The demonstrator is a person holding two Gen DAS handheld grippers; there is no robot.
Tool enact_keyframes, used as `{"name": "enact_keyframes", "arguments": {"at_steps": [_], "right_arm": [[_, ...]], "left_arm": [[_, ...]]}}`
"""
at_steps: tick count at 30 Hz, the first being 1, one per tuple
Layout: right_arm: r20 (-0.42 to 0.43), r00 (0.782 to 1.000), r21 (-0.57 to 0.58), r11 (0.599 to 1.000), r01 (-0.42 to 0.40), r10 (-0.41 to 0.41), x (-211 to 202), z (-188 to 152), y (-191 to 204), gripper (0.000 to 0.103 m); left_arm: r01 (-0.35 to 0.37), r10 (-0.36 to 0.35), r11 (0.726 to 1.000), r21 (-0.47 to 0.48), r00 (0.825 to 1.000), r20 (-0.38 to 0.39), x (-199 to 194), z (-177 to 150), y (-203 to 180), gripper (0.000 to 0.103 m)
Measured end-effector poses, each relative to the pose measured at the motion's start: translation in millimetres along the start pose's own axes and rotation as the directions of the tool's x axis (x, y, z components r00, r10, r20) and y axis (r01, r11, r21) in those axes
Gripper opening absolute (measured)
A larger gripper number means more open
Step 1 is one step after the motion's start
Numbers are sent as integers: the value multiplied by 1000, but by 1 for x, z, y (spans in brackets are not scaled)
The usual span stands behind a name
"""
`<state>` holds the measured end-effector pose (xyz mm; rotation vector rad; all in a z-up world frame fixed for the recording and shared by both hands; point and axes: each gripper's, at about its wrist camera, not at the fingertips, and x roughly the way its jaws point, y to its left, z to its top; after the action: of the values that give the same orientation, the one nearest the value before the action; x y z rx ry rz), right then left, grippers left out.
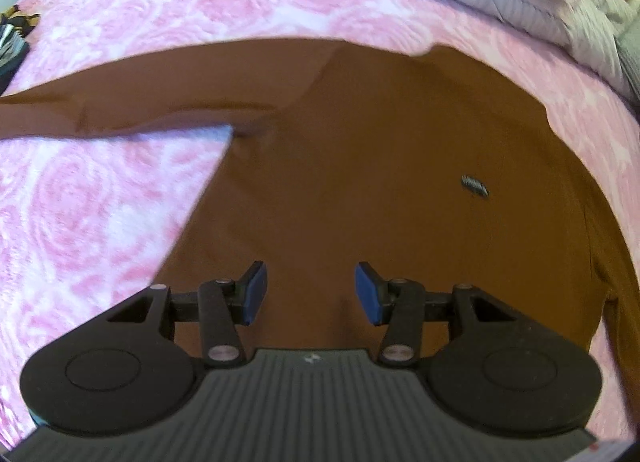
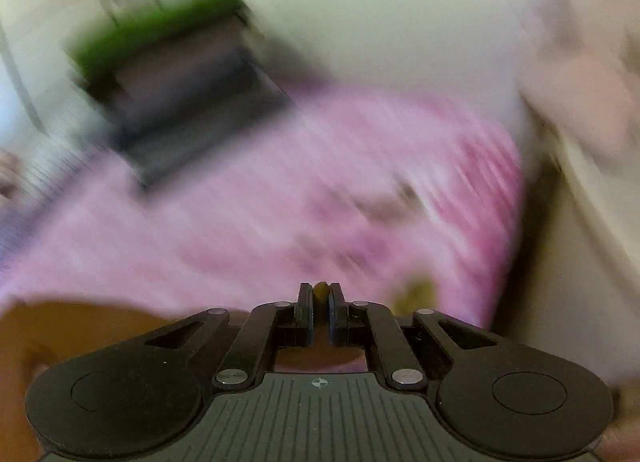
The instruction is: Fold large clothes
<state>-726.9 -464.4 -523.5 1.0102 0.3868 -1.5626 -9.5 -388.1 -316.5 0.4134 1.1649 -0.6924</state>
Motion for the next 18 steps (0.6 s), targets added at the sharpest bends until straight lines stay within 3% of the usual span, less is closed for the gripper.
{"name": "enact_keyframes", "arguments": {"at_steps": [3, 6, 8, 10, 13, 15, 18], "right_arm": [[-19, 999, 169, 985, -31, 35, 8, -12, -22, 4], [-77, 993, 332, 942, -58, 88, -9, -15, -44, 20], [-113, 992, 427, 904, -1, 55, -18, -10, -54, 43], [-75, 995, 478, 878, -17, 60, -34, -1, -64, 44], [-32, 997, 439, 897, -54, 76, -42, 28, -65, 44], [-81, 992, 375, 925, -62, 99, -27, 46, -61, 44], [-211, 966, 310, 947, -81, 152, 5, 57, -53, 44]], "left_arm": [[11, -11, 999, 42, 1000, -8, -2, -4, -7, 44], [11, -11, 999, 52, 1000, -8, -4, -8, -6, 44], [11, -10, 999, 36, 1000, -14, -5, -9, -4, 44], [15, -15, 1000, 27, 1000, -13, -9, -11, -3, 44], [21, -21, 999, 35, 1000, -8, -11, -11, -5, 44], [24, -24, 999, 36, 1000, -9, -9, -11, -7, 44], [32, -31, 998, 48, 999, -18, -5, -11, -14, 44]]}}
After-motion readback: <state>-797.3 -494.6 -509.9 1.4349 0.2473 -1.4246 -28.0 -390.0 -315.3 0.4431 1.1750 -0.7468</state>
